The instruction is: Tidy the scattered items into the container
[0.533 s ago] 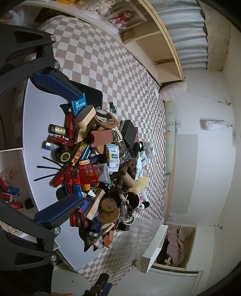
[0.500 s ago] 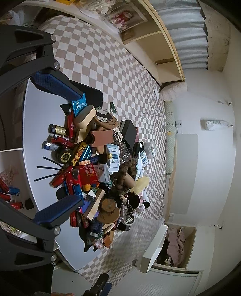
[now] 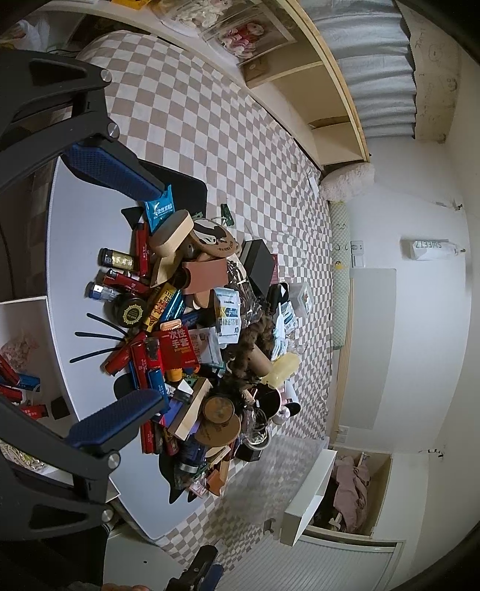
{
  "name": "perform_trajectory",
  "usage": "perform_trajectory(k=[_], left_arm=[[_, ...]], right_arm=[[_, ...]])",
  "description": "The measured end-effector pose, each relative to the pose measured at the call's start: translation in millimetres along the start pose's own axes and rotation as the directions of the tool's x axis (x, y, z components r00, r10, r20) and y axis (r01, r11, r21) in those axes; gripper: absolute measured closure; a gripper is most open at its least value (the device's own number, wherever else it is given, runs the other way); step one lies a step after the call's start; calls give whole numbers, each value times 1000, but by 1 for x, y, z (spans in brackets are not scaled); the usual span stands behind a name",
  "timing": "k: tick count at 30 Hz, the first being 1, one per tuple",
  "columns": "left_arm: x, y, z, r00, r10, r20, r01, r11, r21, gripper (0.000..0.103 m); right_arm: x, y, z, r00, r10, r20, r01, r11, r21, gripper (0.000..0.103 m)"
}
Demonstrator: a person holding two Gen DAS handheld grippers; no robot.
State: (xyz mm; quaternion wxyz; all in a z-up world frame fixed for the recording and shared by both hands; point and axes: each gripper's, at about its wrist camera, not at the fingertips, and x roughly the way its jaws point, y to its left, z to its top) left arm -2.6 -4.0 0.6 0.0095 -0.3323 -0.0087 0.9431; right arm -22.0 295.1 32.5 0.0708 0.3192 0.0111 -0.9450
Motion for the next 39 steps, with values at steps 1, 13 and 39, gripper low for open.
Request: perform_trajectory(k=[1,13,39], left_arm=[[1,1,0,1000,-3,0,3,1000,1,1],[-1,-6,-3,1000,1,8,-1,1000,6,1],[1,-2,-2,1000,4,1,-4,1000,0,1]], right_arm=[[0,0,0,1000,0,0,0,1000,0,0],[2,2,-1,1000,-11,-3,11,1000,-7,0],[4,3,-2,1000,-10,-11,9,1000,-18,0]])
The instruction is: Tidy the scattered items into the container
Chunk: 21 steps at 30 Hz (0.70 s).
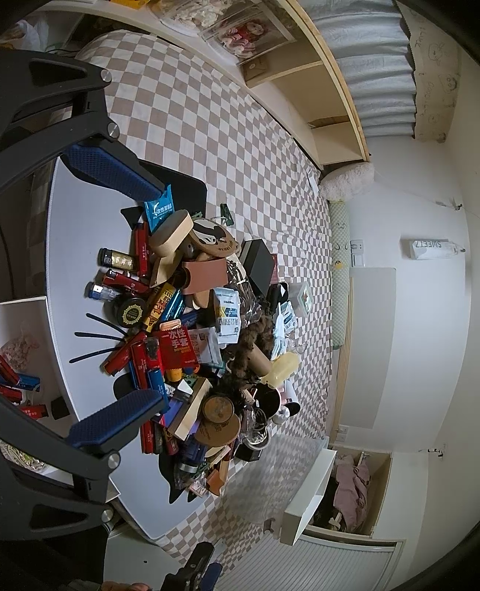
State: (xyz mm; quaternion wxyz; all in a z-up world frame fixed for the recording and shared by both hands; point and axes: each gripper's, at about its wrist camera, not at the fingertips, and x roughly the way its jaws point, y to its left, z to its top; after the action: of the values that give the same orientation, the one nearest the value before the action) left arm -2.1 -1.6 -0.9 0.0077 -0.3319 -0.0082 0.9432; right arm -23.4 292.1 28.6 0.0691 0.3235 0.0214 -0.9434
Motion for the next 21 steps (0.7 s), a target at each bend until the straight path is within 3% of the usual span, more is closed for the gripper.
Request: perform_trajectory(k=[10,21], left_arm=[[0,1,-3,1000,4,8,-4,1000,-1,1],[-7,3,1,997,14,70,-14,1000,-6,1]], right_arm=[[0,1,-2,1000,-6,5,6,1000,-3,0],[-5,3,0,999,-25,32,25,999,-24,0]])
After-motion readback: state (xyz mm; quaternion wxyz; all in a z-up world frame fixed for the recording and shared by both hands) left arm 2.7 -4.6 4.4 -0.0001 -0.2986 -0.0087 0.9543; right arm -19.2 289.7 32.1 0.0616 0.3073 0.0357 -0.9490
